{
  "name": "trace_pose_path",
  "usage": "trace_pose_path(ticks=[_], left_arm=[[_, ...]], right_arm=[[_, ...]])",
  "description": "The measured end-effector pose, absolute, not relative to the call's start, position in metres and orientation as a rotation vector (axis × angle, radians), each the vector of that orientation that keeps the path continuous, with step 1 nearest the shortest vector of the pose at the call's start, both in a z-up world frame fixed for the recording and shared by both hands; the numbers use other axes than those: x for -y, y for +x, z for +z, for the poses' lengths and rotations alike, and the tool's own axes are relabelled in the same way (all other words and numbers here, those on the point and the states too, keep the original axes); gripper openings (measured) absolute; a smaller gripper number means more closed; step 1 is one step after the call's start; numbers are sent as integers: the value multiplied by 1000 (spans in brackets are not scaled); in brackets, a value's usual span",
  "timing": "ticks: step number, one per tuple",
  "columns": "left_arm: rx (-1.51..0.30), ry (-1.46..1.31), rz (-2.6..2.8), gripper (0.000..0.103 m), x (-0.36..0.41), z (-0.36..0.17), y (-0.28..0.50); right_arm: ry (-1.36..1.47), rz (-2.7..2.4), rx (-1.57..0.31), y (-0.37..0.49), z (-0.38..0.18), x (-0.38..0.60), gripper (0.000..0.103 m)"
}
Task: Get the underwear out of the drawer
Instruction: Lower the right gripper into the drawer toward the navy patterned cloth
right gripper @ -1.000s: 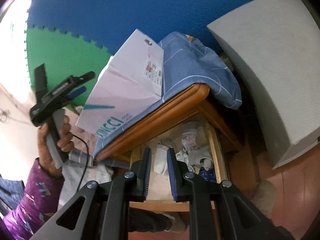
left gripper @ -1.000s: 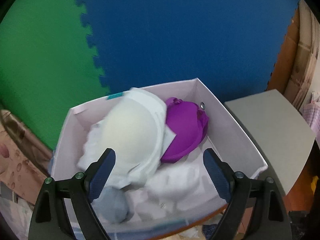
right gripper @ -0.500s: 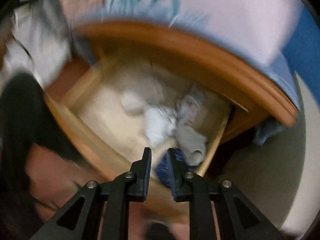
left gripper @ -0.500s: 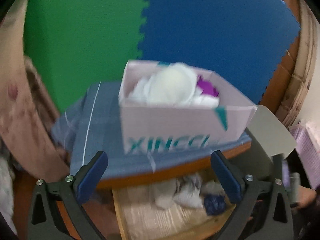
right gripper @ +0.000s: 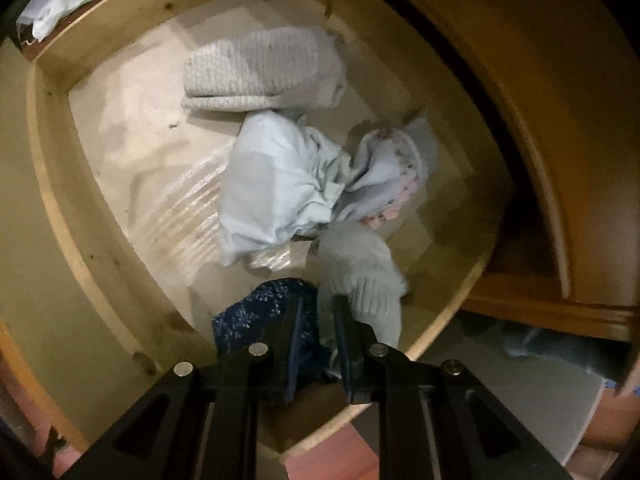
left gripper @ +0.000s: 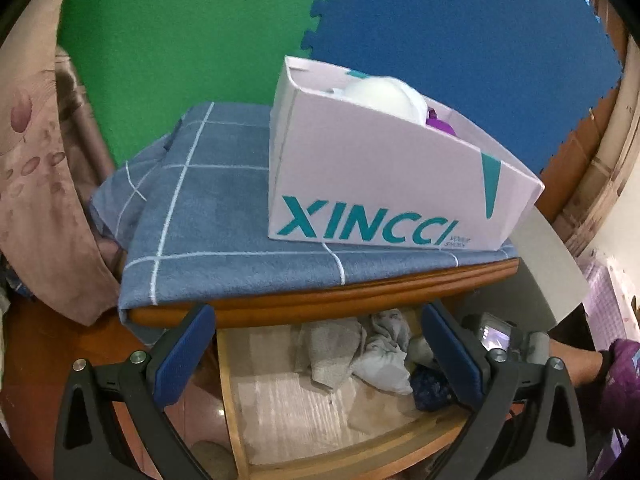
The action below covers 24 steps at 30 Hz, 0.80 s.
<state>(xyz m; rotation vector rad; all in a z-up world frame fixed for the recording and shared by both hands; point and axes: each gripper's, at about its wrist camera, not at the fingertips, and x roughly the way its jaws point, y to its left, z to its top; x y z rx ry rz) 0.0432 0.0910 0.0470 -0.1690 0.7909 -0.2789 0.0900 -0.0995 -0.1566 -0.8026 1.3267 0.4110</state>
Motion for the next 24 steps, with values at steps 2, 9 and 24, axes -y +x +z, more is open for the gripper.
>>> trace_pose_path(ticks=[2, 9, 24], left_arm=[[-813, -166, -283, 102, -88, 43, 47], [-837, -115, -287, 102, -78, 38, 50], [-877, -101, -299, 102, -73, 33, 51]], right_arm=[[-788, 410, -1378, 97, -165, 103, 11], [-694, 389, -1365, 98, -153, 114, 0], [-57, 488, -1037, 28, 48, 146, 0]])
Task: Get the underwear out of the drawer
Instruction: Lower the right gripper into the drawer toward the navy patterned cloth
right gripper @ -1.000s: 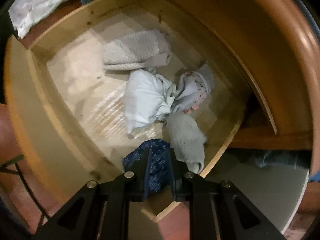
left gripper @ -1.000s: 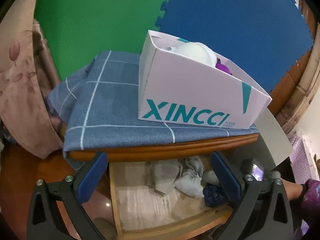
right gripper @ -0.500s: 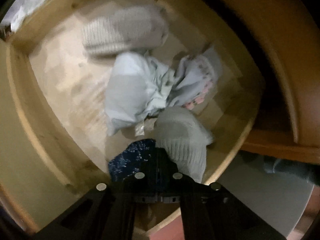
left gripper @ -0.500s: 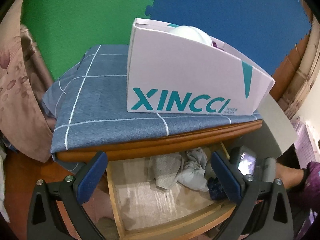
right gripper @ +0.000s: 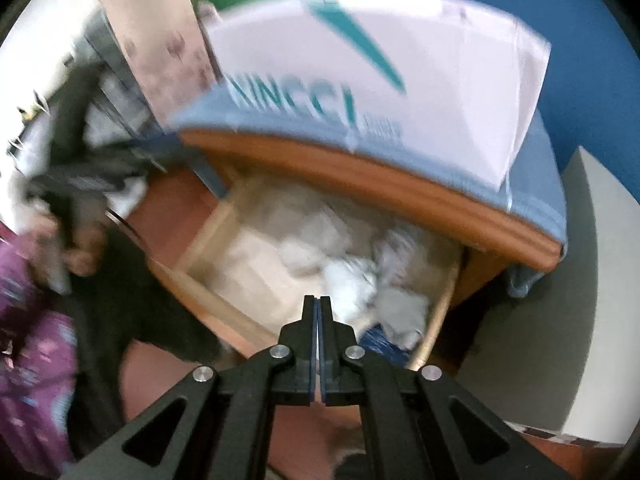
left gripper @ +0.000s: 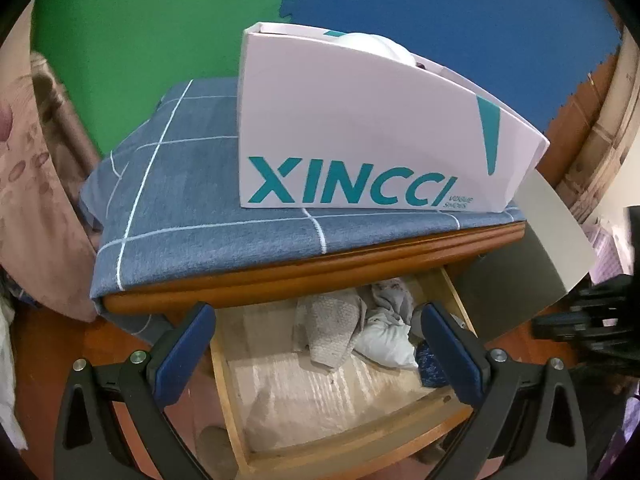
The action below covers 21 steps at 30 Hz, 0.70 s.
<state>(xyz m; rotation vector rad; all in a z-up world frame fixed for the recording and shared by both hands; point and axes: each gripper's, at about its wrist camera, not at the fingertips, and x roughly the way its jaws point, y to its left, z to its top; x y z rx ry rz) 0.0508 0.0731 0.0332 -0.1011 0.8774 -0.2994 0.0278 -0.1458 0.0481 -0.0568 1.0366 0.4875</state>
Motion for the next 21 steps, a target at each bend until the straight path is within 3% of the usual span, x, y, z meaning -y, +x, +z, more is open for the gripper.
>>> trace_pose_path(ticks=[4, 8, 15, 21], left_arm=[[-878, -146, -296, 102, -82, 34, 52], [-891, -178, -291, 102, -87, 32, 53], [-879, -198, -318, 102, -88, 34, 50], [-891, -136, -330, 102, -78, 32, 48]], right_arm=[[-2, 523, -933, 16, 99, 140, 0], [-50, 489, -932, 24, 104, 142, 0], [-303, 463, -1184, 70, -17, 115, 2], [-596, 425, -1283, 100, -104, 89, 2]])
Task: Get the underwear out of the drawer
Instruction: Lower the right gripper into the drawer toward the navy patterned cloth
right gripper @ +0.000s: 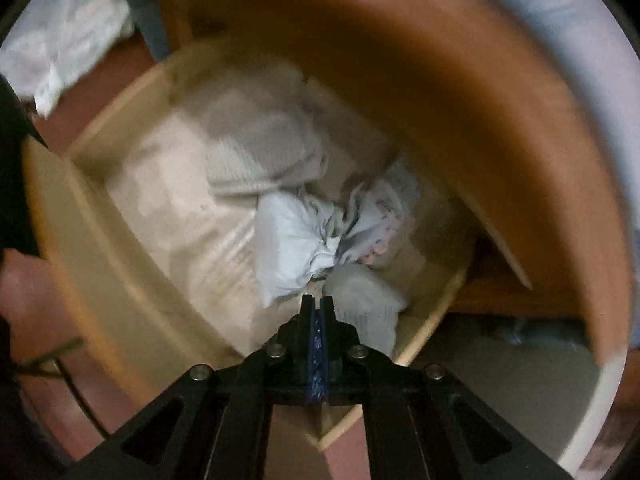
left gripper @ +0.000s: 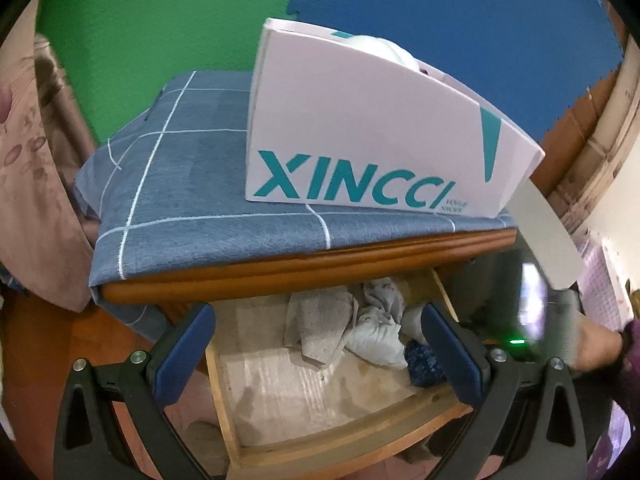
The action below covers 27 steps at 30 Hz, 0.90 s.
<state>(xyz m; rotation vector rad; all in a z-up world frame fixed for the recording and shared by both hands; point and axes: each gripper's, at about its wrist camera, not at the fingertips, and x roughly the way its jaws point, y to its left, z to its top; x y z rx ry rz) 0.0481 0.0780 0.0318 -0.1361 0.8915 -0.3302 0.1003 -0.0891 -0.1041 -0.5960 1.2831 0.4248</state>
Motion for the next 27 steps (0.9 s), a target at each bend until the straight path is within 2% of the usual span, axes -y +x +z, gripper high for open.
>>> trace_pose_path(ticks=[5, 13, 17, 20, 24, 27], left_arm=[[-914, -117, -345, 102, -72, 27, 50], [-958, -75, -365, 102, -59, 19, 54], [-962, -78, -369, 102, -60, 18, 53], [-969, -95, -372, 102, -62, 17, 55], [-975, -117, -372, 102, -67, 17, 57], [-979, -130, -372, 102, -69, 16, 58]], right_arm=[[-677, 436, -1398, 113, -149, 88, 8], [-696, 453, -1473, 127, -176, 87, 14], [-674, 459, -1546, 129, -186, 86, 23], [-680, 478, -1573, 132, -193, 83, 40], [-791, 459, -1559, 124, -202, 77, 41], [-736, 461, -1565, 125, -198, 80, 41]])
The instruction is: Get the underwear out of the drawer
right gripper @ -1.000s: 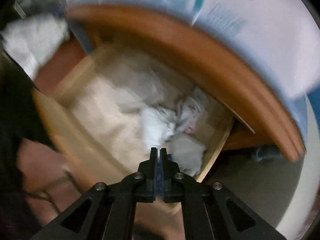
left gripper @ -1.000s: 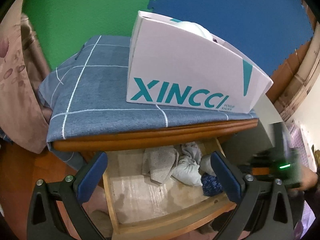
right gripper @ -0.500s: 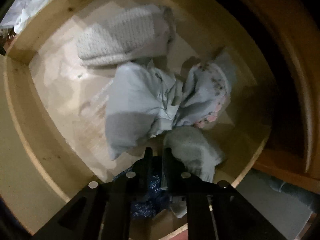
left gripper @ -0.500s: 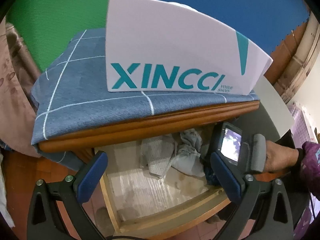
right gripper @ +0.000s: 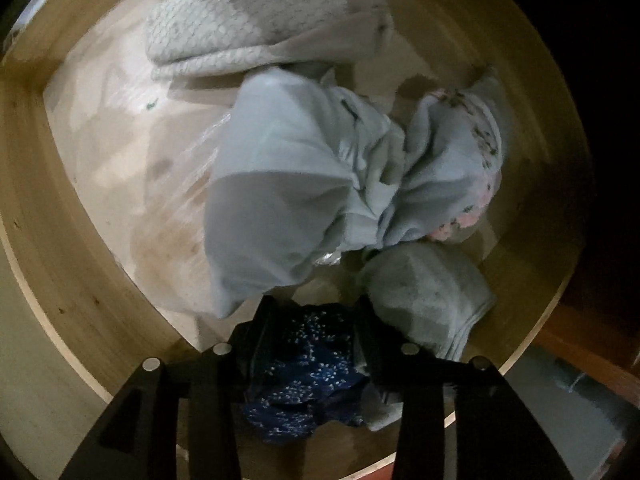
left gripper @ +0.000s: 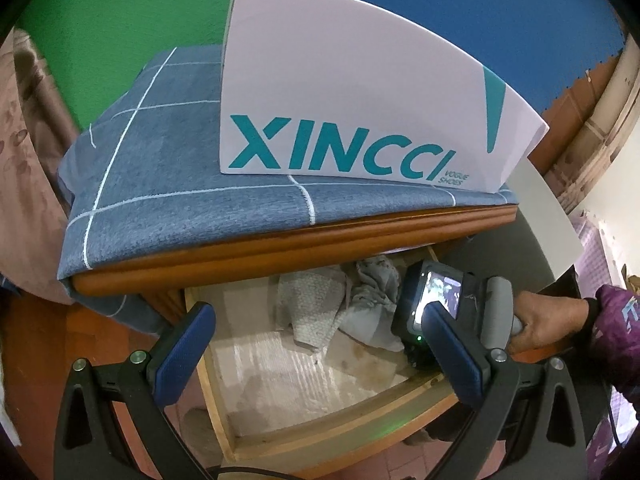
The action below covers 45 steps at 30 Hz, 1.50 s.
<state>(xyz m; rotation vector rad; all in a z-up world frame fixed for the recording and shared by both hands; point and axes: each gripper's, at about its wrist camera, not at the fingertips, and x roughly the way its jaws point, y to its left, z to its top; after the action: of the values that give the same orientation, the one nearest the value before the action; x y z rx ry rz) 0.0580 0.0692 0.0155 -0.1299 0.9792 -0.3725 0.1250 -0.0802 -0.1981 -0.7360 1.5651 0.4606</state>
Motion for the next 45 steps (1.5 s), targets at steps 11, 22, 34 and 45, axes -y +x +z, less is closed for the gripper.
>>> trace_pose_path(ticks=[11, 22, 34, 45], left_arm=[[-999, -117, -368, 102, -66, 13, 58], [-988, -143, -361, 102, -73, 15, 57], [-1004, -223, -361, 102, -84, 14, 62], [-1032, -216, -383, 102, -80, 10, 64]], right_arm=[[-699, 424, -1492, 129, -178, 106, 0], [-520, 448, -1439, 100, -117, 127, 0], [-483, 486, -1411, 97, -114, 139, 11], [-696, 435, -1495, 99, -167, 116, 35]])
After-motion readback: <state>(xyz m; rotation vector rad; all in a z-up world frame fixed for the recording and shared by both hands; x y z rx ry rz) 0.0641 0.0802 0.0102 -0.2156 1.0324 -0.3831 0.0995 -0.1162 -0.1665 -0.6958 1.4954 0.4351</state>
